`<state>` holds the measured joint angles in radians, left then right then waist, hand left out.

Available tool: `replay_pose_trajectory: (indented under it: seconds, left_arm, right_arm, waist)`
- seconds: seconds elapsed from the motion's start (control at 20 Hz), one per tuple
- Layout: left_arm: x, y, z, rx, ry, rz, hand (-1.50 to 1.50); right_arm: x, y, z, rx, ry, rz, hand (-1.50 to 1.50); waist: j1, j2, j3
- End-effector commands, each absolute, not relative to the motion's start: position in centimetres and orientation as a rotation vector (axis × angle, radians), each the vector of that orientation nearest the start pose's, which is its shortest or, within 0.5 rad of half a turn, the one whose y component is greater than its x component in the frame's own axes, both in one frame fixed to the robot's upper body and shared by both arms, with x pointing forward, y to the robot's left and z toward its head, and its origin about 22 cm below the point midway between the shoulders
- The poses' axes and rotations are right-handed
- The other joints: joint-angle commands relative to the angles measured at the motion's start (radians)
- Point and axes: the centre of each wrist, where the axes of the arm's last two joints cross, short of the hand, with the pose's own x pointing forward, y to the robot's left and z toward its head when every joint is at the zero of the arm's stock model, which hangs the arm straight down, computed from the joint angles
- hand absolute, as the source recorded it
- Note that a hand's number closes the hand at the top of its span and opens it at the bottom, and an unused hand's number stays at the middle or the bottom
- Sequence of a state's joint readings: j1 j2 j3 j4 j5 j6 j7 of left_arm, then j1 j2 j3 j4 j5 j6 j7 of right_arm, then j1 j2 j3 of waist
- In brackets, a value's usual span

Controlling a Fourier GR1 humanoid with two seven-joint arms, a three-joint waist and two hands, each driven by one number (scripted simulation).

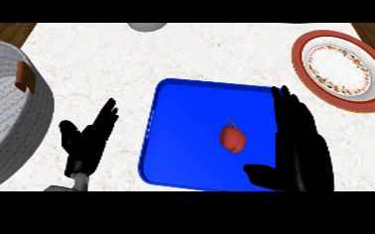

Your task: Pick the bell pepper from the tray and place it in the plate

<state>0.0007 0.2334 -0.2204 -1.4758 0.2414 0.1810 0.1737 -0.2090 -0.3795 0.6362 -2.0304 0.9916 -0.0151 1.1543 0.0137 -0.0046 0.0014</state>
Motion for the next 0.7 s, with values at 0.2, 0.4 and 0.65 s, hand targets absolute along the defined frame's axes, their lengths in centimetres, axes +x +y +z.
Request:
replay_pose_trajectory:
  seconds: [0.2,0.4,0.65]
  left_arm:
    - [23.7,23.5,-2.0,-0.001,-1.182,0.003,0.00]
    - [23.5,23.9,-3.1,0.022,-1.201,-0.005,0.00]
    - [22.3,24.1,-4.9,0.014,-1.199,-0.001,0.00]
  right_arm:
    - [21.3,-10.6,10.1,-1.063,-0.992,0.700,-1.50]
    - [21.8,-7.9,9.2,-1.032,-0.995,0.682,-1.50]
    - [23.1,-6.6,8.9,-1.082,-0.969,0.714,-1.50]
  waist:
    - [-0.011,0.005,-0.002]
    - [-0.013,0.005,-0.002]
    - [-0.010,0.005,-0.002]
